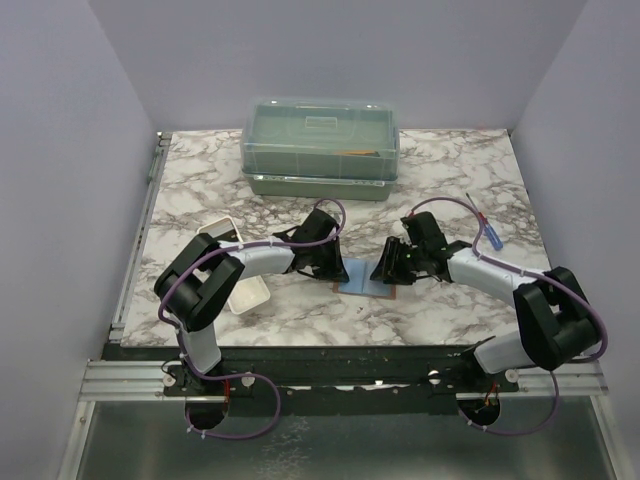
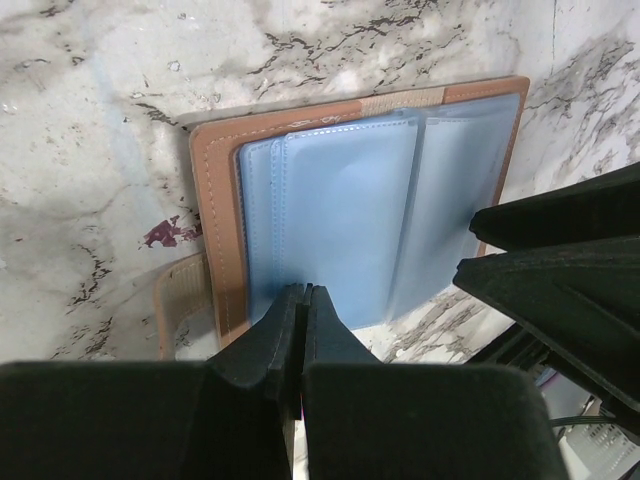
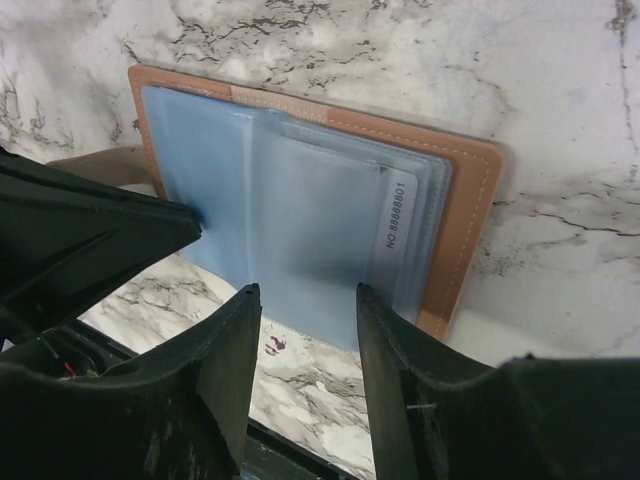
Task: Put the credit cards into the card holder
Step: Open the card holder at the center of the board.
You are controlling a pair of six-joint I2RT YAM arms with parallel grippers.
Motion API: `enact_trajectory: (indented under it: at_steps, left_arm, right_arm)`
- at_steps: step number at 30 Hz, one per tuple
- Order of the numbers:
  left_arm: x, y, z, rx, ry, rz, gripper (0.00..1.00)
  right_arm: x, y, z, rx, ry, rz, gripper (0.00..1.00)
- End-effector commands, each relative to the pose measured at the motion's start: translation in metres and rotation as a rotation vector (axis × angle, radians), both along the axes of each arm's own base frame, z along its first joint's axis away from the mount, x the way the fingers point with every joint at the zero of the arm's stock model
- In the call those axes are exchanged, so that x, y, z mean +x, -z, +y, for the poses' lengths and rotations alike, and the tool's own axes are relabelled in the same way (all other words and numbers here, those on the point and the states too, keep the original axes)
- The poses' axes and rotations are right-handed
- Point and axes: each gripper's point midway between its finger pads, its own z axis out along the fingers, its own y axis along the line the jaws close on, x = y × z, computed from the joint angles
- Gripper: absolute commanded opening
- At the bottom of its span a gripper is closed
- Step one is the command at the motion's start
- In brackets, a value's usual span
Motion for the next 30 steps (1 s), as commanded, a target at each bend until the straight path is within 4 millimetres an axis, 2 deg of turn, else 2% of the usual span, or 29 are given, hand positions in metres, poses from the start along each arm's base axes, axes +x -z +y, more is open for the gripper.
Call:
enact_trajectory:
  at_steps: [1,5,11,13,19,22,25,30]
  left_arm:
    - [-0.012,0.039,0.026,0.14,-0.025,0.045,0.0]
    - [-0.012,0.038,0.026,0.136,-0.022,0.042,0.0]
    - [-0.013,0.037,0.026,0.132,-0.02,0.043,0.0]
    - [-0.012,0.034,0.025,0.128,-0.02,0.035,0.0]
    - [-0.008,0.021,0.023,0.105,-0.019,0.006,0.0]
    - [-0.006,0.013,0.024,0.086,-0.028,0.003,0.0]
    - [0.0,-0.001,0.037,0.073,-0.063,0.005,0.0]
    - [0.002,-0.039,0.068,0.039,-0.134,-0.05,0.19]
  right_arm:
    - [0.0,-0.001,0.013,0.058,-0.046,0.001,0.46]
    - [0.004,-0.006,0.022,0.106,-0.055,-0.006,0.47]
    - [0.009,-0.007,0.04,0.207,-0.067,0.0,0.57]
    - [0.011,-0.015,0.051,0.284,-0.089,-0.017,0.57]
    - [0.005,-0.061,0.074,0.522,-0.169,-0.118,0.62]
    - [-0.001,-0.065,0.081,0.592,-0.209,-0.092,0.64]
    - [-0.006,-0.065,0.091,0.679,-0.259,-0.041,0.64]
    - [0.0,-0.06,0.093,0.638,-0.292,-0.039,0.7]
